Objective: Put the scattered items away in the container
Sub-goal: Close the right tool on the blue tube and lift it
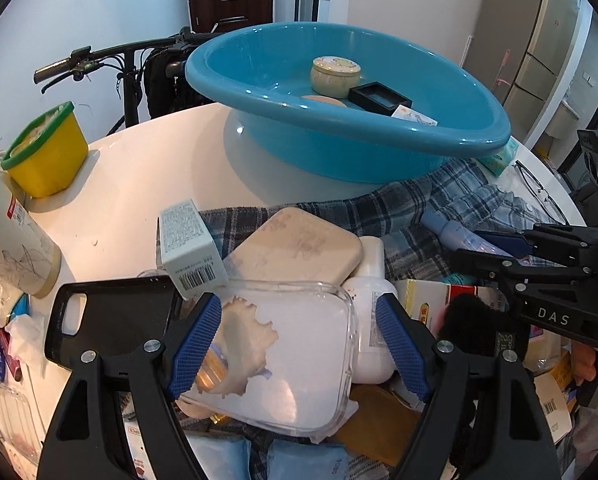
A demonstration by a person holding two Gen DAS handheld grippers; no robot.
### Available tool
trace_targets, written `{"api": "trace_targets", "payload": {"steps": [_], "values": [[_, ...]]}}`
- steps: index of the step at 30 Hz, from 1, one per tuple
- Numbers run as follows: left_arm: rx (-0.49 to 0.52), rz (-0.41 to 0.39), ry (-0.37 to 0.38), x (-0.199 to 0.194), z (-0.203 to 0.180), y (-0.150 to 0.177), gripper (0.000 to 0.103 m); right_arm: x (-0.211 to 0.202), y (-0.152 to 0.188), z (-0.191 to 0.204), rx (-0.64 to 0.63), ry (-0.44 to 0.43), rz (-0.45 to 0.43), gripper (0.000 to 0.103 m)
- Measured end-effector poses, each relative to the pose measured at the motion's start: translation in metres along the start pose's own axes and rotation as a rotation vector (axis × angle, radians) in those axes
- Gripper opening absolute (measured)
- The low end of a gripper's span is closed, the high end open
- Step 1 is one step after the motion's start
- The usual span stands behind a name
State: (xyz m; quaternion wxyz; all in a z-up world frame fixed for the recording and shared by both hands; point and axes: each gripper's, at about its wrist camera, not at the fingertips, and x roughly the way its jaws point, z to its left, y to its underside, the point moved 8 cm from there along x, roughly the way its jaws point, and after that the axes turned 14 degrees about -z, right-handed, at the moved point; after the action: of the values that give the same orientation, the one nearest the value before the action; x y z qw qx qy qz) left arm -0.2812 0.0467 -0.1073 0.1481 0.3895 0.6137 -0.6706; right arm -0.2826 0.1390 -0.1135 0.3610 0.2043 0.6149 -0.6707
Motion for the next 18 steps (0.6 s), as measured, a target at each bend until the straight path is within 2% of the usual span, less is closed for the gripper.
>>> {"api": "trace_targets", "payload": {"steps": [2,3,5,6,10,12,18], "values": [[-0.008,0.002,0.004,-0.002,0.001,0.002,0.081,-0.002,-0.001,-0.001,0.004,0.007,-0.014,0.031],[-0.012,0.001,0.01,-0.004,0.0,0.003,0.074,-0.004,-0.002,-0.001,0.008,0.01,-0.022,0.031],[-0.023,-0.002,0.015,-0.008,0.0,0.003,0.055,-0.008,-0.004,-0.004,0.01,0.018,-0.036,0.031],[-0.025,-0.005,0.011,-0.01,-0.001,0.002,0.036,-0.01,-0.005,-0.004,0.009,0.023,-0.042,0.031],[0.025,-0.025,0.007,-0.016,-0.013,-0.001,0.011,-0.017,-0.009,-0.005,0.01,0.026,-0.056,0.031],[0.041,-0.032,0.005,-0.019,-0.019,-0.002,0.007,-0.021,-0.009,-0.005,0.009,0.03,-0.062,0.031],[0.054,-0.079,0.013,-0.031,-0.029,-0.015,0.004,-0.034,-0.012,-0.006,0.011,0.036,-0.088,0.031]]}}
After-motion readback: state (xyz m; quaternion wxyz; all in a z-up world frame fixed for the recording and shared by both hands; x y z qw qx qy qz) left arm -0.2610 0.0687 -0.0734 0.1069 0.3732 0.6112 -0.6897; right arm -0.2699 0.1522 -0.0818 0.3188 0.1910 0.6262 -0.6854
